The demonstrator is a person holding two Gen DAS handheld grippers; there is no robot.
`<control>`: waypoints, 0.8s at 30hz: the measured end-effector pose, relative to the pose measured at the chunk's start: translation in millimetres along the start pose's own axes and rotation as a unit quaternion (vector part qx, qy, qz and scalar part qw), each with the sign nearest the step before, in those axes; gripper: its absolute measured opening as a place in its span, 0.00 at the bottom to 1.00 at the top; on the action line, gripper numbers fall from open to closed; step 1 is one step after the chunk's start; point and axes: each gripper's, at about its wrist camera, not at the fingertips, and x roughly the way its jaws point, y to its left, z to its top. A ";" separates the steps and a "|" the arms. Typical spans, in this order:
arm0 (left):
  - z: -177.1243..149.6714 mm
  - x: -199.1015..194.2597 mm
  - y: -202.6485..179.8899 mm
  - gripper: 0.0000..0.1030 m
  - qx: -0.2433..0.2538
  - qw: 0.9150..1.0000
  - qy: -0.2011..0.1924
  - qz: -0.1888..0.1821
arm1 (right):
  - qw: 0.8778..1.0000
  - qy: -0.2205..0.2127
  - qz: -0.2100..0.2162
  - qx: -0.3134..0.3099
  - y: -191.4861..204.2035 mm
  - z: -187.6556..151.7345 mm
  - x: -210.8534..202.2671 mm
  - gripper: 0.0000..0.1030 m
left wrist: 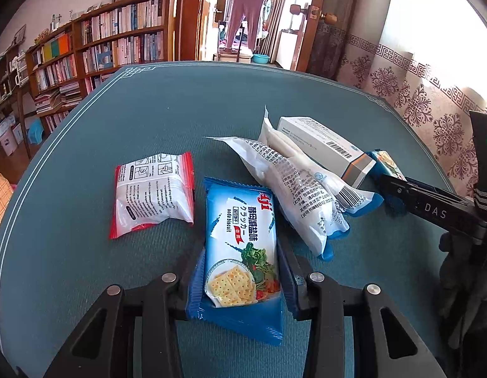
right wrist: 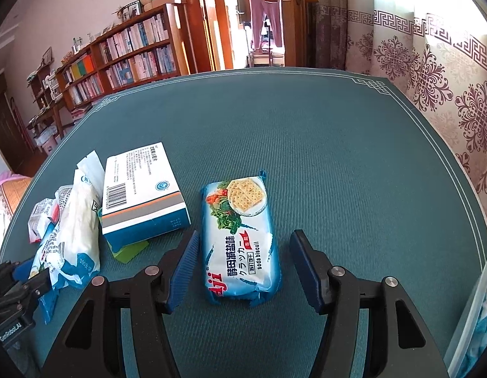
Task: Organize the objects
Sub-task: 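Grasp the blue cracker packet with the left gripper while the right gripper grasps another cracker packet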
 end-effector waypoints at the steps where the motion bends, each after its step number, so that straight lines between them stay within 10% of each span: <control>1: -0.3 0.0 0.1 0.42 0.001 1.000 0.000 0.001 | 1.000 0.000 -0.001 -0.002 0.5 0.1 0.3 0.59; 9: -2.2 -1.9 -2.2 0.42 0.003 1.000 -0.003 0.009 | 1.000 -0.005 0.007 0.011 -5.0 -2.8 -2.8 0.42; 24: -22.7 -17.3 -8.8 0.42 0.007 1.000 0.004 -0.002 | 0.999 -0.012 0.028 0.019 -11.1 -41.2 -41.6 0.41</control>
